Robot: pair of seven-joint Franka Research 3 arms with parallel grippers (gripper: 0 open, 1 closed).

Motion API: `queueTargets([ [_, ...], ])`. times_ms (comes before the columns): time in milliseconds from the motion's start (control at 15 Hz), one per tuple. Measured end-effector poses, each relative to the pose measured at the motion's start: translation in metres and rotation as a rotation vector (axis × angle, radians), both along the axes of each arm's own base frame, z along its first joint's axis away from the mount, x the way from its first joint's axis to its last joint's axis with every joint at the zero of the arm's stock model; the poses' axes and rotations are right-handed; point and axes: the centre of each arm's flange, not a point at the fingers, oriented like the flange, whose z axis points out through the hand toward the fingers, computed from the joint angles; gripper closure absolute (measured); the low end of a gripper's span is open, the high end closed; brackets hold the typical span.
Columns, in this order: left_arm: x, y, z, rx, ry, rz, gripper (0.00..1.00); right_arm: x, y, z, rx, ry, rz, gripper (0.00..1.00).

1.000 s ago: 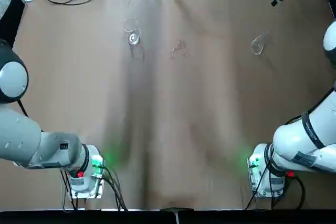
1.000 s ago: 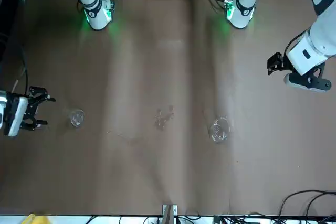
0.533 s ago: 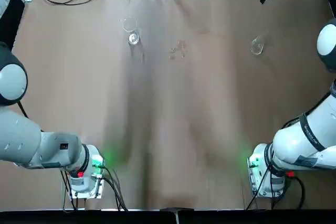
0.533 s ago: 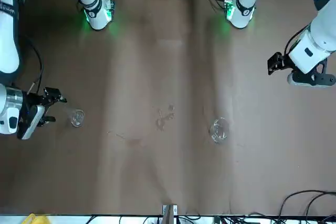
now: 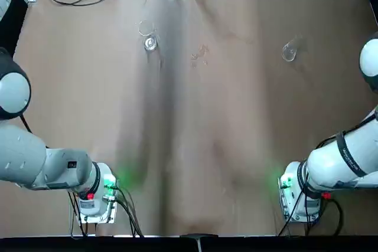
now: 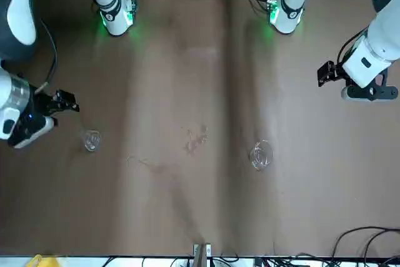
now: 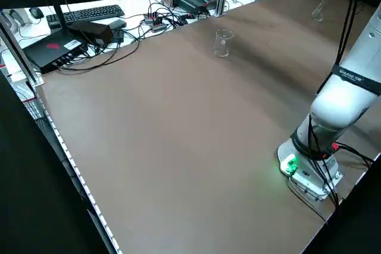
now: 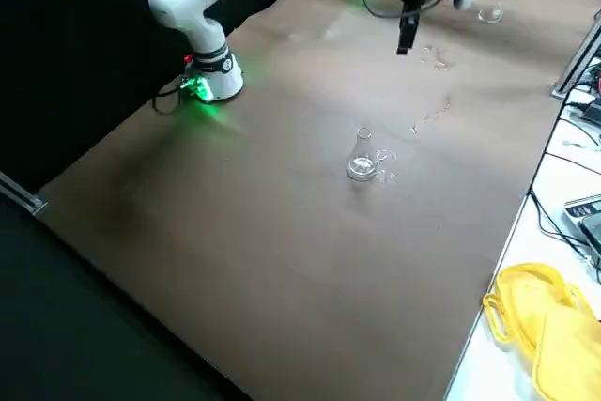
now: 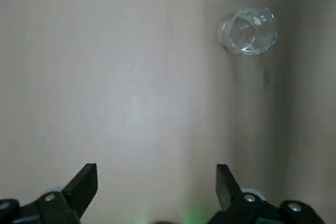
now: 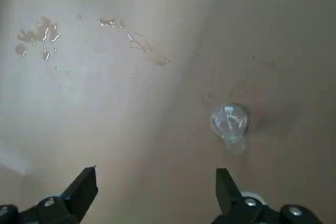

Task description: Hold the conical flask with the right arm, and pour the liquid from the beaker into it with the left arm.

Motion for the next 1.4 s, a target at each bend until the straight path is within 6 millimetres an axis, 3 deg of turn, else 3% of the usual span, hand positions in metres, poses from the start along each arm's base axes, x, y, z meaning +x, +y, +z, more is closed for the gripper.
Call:
queueTargets([
  [267,-0.004,0.002,0.006,0.002,0.014,0.011,0.0,-0.017,-0.02,0.033,-0.029,-0.017,-0.091,0.0],
  [667,-0.006,0.004,0.015,0.0,0.001,0.026,0.0,-0.043,-0.012,0.071,-0.054,-0.013,-0.226,0.0],
  [1067,-0.006,0.004,0.017,-0.001,-0.001,0.025,0.0,-0.062,-0.004,0.077,-0.061,-0.014,-0.254,0.0],
  [1400,-0.006,0.004,0.017,-0.001,-0.001,0.025,0.0,-0.063,0.002,0.07,-0.079,-0.01,-0.273,0.0],
])
